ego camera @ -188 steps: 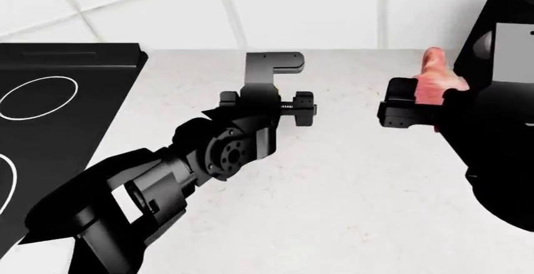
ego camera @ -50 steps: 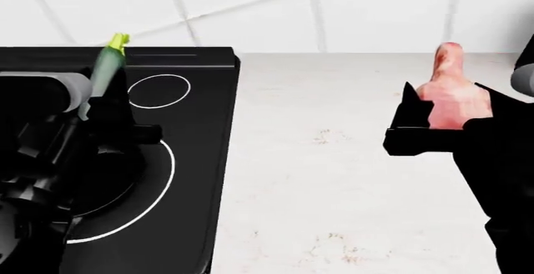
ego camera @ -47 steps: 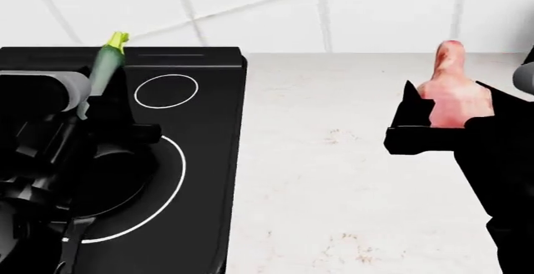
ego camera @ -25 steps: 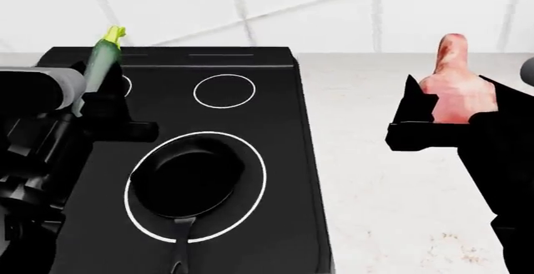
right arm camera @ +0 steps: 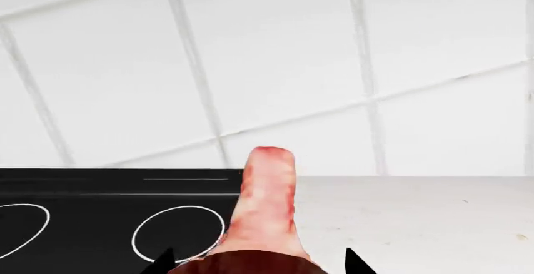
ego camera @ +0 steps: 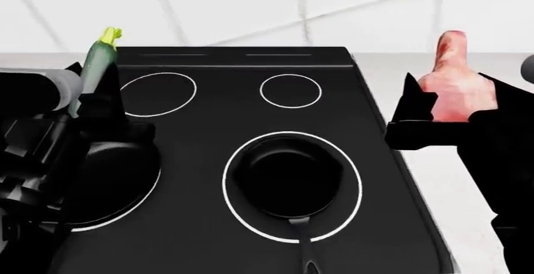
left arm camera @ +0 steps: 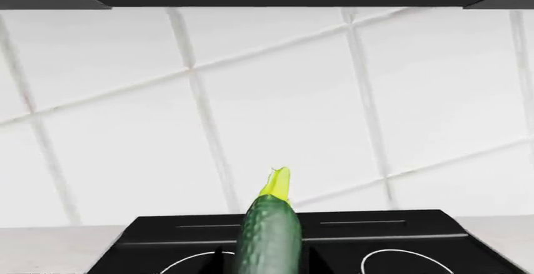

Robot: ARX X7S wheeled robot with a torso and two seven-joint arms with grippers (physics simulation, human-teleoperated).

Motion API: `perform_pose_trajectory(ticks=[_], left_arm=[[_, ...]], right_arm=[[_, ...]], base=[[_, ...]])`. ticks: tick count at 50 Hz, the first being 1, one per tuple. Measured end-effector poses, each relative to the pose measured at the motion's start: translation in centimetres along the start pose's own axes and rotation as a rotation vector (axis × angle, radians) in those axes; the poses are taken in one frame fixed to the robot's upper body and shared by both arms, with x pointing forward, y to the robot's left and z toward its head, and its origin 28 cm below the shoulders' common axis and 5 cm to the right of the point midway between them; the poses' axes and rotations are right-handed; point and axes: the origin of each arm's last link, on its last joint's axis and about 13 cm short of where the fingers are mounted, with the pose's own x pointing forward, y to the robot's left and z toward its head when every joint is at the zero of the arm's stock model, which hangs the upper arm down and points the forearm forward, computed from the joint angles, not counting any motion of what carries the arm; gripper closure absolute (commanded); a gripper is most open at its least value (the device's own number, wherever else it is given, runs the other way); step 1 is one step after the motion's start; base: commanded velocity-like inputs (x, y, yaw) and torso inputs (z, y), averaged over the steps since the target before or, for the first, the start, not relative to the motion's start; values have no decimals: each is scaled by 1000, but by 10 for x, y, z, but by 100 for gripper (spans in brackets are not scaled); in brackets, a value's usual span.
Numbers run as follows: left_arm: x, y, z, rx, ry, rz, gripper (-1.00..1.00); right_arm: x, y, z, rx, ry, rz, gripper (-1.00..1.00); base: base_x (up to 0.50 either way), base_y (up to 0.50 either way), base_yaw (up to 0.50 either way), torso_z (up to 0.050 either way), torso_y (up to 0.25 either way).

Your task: Place both pans onto different burners. Then place the zucchini and the pork chop on different pans.

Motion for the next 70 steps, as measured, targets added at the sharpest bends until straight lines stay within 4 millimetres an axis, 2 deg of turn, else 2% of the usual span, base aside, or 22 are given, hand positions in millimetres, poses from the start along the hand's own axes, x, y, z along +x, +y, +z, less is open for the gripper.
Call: perform_pose_trajectory(ticks=[16, 32, 46, 70], left_arm=[[0, 1, -1, 0, 4, 5, 100], [0, 2, -3, 1, 10, 9, 100], [0, 4, -5, 3, 16, 16, 100], [-1, 6, -10, 1, 25, 23, 100]], right_arm=[[0, 1, 0, -2, 1, 7, 100], [10, 9, -5, -13, 37, 54, 100], [20, 23, -29, -9, 120, 137, 100], [9, 26, -55, 2, 204, 167, 100]], base=[[0, 500, 0, 0, 0], [0, 0, 0, 0, 0], [0, 0, 0, 1, 0], [0, 0, 0, 0, 0]])
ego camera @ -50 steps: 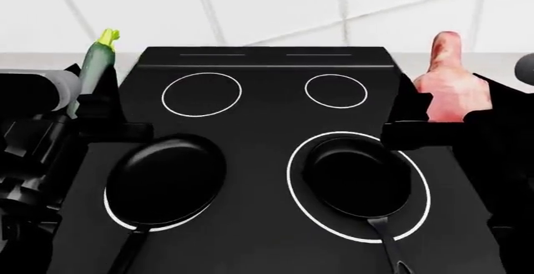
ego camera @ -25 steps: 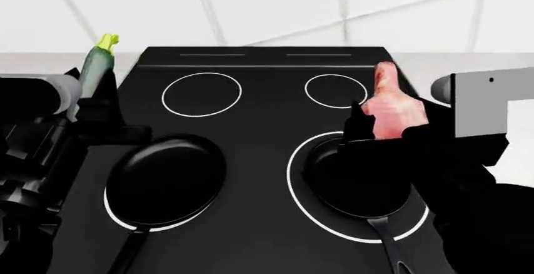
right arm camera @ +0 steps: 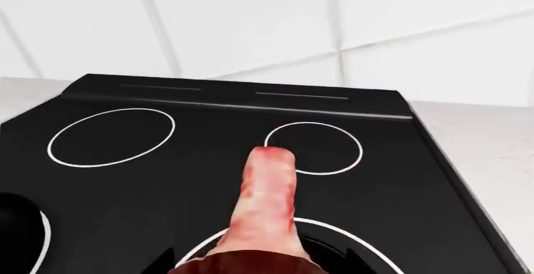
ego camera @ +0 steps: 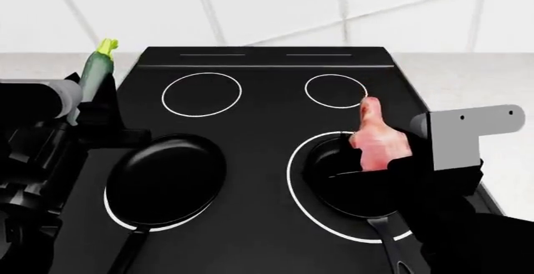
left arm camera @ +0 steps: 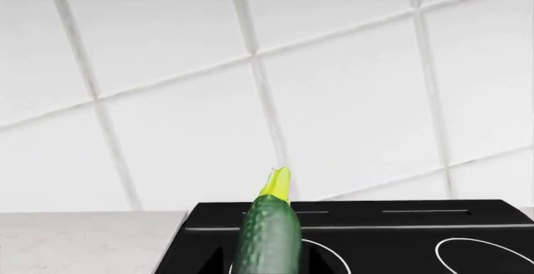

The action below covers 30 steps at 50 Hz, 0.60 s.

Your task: Place both pans onto different burners. Then place the zucchini and the pork chop on different pans.

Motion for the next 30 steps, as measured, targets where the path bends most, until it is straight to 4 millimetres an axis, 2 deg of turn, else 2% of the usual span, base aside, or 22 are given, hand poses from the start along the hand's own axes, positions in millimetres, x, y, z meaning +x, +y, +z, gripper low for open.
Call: perform_pose_trajectory(ticks=[30], left_arm=[[0, 1, -3, -4, 6, 5, 100]], right_arm=[[5, 6, -30, 33, 86, 30, 100]], base=[[0, 0, 0, 0, 0]])
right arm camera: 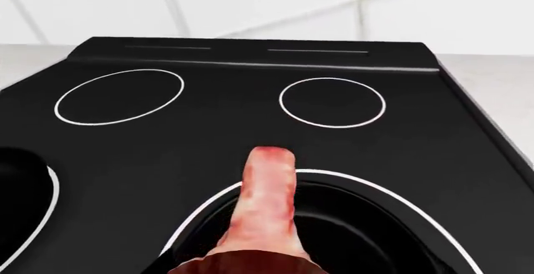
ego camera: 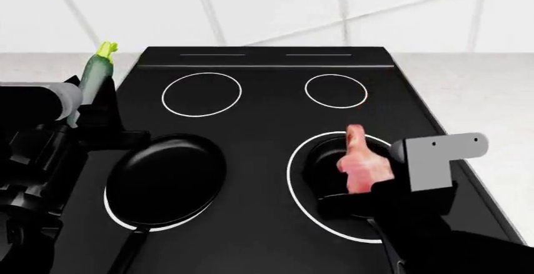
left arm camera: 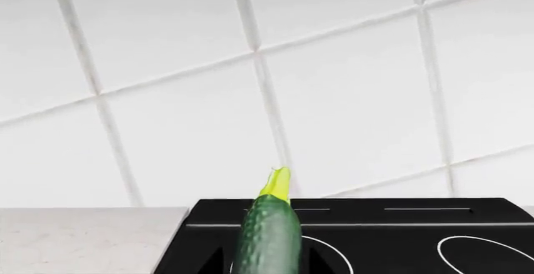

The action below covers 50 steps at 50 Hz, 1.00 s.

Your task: Place both pans onto different burners. Then place the zucchini and the pork chop on different pans.

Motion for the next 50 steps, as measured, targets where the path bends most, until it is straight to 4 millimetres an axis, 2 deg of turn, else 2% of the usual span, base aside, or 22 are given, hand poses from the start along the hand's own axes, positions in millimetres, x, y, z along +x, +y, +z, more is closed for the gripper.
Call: perform_pose_trajectory(ticks=[1, 10, 20, 30, 39, 50], left_arm=[[0, 0, 0, 0, 0, 0, 100], [0, 0, 0, 0, 1, -1, 100], [1, 0, -1, -1, 1, 0, 100], [1, -1, -4, 2, 10, -4, 100], [5, -2, -9, 9, 32, -12, 100], [13, -5, -16, 32, 80, -24, 100]], right_arm=[[0, 0, 0, 0, 2, 0, -100], [1, -1, 0, -6, 3, 0, -100], [-2, -3, 9, -9, -27, -6, -100], [-15, -6, 38, -3, -131, -26, -100], [-33, -17, 69, 10, -252, -90, -100], [-47, -27, 85, 27, -331, -154, -100]], base=[[0, 0, 0, 0, 0], [0, 0, 0, 0, 0], [0, 0, 0, 0, 1], [0, 0, 0, 1, 0], [0, 0, 0, 0, 0], [0, 0, 0, 0, 0]])
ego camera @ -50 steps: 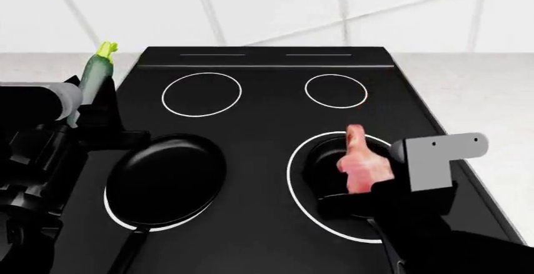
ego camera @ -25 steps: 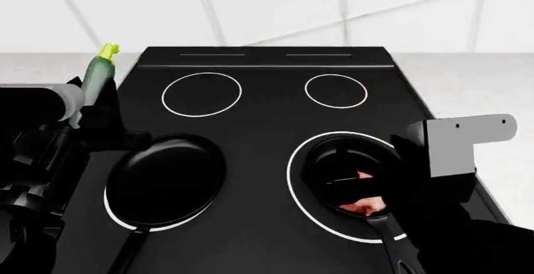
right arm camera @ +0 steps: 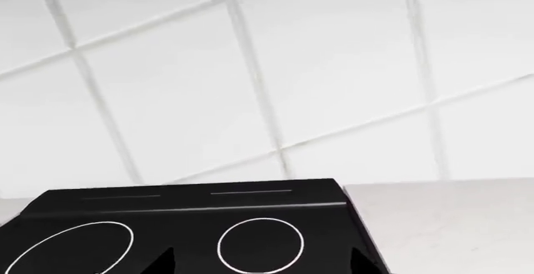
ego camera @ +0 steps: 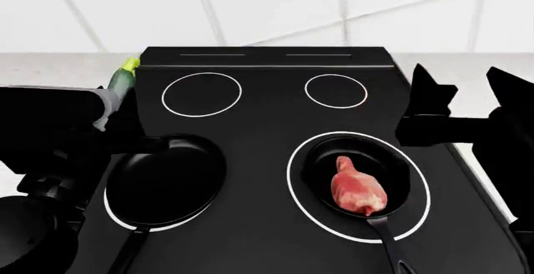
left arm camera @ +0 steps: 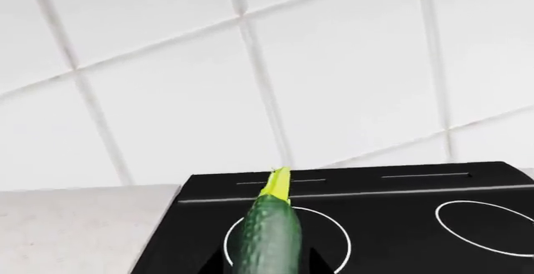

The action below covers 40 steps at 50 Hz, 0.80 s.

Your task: Place both pans onto different burners. Then place the zucchini and the pork chop on different pans.

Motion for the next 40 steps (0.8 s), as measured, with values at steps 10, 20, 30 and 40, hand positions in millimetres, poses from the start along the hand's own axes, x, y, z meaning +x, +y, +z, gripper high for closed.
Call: perform_pose_trajectory(ticks=[10, 20, 30, 40], left_arm=[[4, -2, -11, 17, 66, -10, 100], [1, -5, -28, 24, 131, -28, 100], [-3, -8, -43, 19, 186, -45, 100], [-6, -9, -58, 3, 239, -53, 100]], right_arm=[[-2, -4, 3, 9, -19, -18, -100], [-1, -4, 1, 12, -15, -18, -100], [0, -3, -2, 8, -3, -11, -100], [1, -2, -4, 6, 4, -7, -100]], base=[[0, 0, 0, 0, 0], [0, 0, 0, 0, 0], [0, 0, 0, 0, 0], [0, 0, 0, 0, 0]])
